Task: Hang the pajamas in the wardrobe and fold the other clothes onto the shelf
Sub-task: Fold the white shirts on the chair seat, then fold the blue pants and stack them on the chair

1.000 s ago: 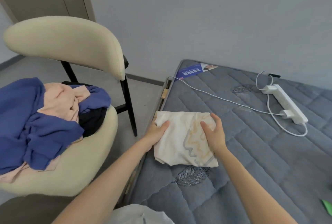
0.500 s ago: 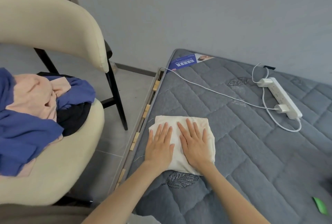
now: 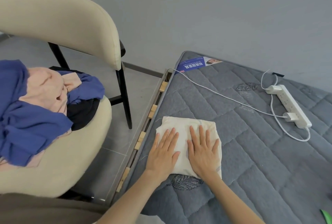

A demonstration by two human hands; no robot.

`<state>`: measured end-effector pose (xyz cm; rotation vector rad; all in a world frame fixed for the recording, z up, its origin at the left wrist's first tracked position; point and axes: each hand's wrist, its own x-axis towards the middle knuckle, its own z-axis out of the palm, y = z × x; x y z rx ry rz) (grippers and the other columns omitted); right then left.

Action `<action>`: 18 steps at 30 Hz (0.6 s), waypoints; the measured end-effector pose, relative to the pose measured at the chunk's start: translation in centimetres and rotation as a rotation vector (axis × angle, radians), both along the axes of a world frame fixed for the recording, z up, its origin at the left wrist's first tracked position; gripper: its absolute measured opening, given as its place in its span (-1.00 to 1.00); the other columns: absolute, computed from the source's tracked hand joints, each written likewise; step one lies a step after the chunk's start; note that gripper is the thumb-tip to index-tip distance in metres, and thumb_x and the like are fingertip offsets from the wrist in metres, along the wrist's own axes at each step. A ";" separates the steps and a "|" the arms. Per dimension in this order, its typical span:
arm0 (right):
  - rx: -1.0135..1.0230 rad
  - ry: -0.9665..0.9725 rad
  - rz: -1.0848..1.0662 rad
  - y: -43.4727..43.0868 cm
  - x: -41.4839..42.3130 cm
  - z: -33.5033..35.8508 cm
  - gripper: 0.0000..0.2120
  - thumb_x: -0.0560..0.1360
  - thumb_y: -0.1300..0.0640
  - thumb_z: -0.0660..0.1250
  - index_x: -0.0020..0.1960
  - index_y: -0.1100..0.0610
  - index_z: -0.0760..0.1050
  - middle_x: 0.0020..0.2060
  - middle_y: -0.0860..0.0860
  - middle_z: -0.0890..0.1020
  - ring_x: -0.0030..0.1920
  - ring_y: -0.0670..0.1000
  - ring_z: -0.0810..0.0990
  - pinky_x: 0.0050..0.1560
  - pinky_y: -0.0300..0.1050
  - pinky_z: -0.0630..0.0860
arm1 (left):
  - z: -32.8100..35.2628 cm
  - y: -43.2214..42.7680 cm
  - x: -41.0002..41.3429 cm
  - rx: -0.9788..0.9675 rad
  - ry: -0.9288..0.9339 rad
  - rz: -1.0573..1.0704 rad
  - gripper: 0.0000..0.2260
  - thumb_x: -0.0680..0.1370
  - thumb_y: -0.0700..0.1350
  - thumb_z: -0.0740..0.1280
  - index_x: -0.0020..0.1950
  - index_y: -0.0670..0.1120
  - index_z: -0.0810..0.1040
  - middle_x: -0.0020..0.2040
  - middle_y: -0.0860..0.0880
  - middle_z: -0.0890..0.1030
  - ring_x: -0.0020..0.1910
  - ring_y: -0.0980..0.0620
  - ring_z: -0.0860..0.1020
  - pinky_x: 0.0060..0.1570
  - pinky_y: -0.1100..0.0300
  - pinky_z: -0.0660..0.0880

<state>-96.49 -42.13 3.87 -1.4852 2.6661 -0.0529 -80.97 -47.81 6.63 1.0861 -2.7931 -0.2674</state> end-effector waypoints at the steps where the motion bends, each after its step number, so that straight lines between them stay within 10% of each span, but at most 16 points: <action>1: -0.015 -0.022 -0.014 0.1 0.2 -0.1 -0.51 0.62 -0.16 -0.22 0.45 -0.24 -0.41 0.55 -0.08 -0.19 0.55 -0.01 -0.21 0.45 0.21 -0.27 | -0.1 0.3 0.3 0.017 -0.002 -0.006 -0.53 0.56 0.04 0.03 0.38 -0.12 0.43 0.40 -0.07 0.41 0.38 -0.03 0.38 0.36 -0.08 0.02; 6: -0.016 -0.054 -0.003 0.1 0.5 0.3 -0.51 0.63 -0.13 -0.20 0.49 -0.23 -0.34 0.55 -0.08 -0.16 0.55 0.00 -0.18 0.47 0.19 -0.23 | -1.3 -0.1 1.2 0.093 -0.048 -0.009 -0.49 0.62 0.08 0.11 0.52 -0.08 0.16 0.53 -0.01 0.08 0.51 -0.03 0.09 0.47 -0.09 0.02; 9: -0.109 -0.115 -0.009 -0.1 0.9 1.1 -0.53 0.65 -0.06 -0.10 0.55 -0.14 -0.04 0.55 -0.04 0.04 0.54 0.02 -0.03 0.48 0.17 -0.14 | -1.3 -0.7 1.5 0.157 -0.031 -0.047 -0.50 0.66 0.06 -0.05 0.56 -0.01 -0.15 0.49 0.11 -0.28 0.53 0.06 -0.19 0.44 -0.03 -0.33; 13: -0.442 -0.307 0.036 -1.7 2.9 3.5 -0.63 0.63 0.15 0.13 0.42 0.16 0.35 0.42 0.06 0.37 0.46 0.07 0.25 0.50 0.10 0.04 | 1.1 -2.0 3.9 0.049 0.122 -0.076 -0.57 0.66 -0.12 0.02 0.54 0.02 0.10 0.55 0.07 0.06 0.48 0.09 0.13 0.49 0.07 -0.16; 18: -0.579 -0.420 0.221 -5.7 7.5 8.2 -0.68 0.61 0.15 0.17 0.36 0.08 0.41 0.25 0.00 0.54 0.26 -0.01 0.43 0.22 -0.21 0.32 | 6.4 -6.1 8.8 0.040 0.337 0.078 -0.60 0.62 -0.17 0.13 0.47 -0.02 0.27 0.38 0.00 0.41 0.31 0.00 0.40 0.29 0.11 0.31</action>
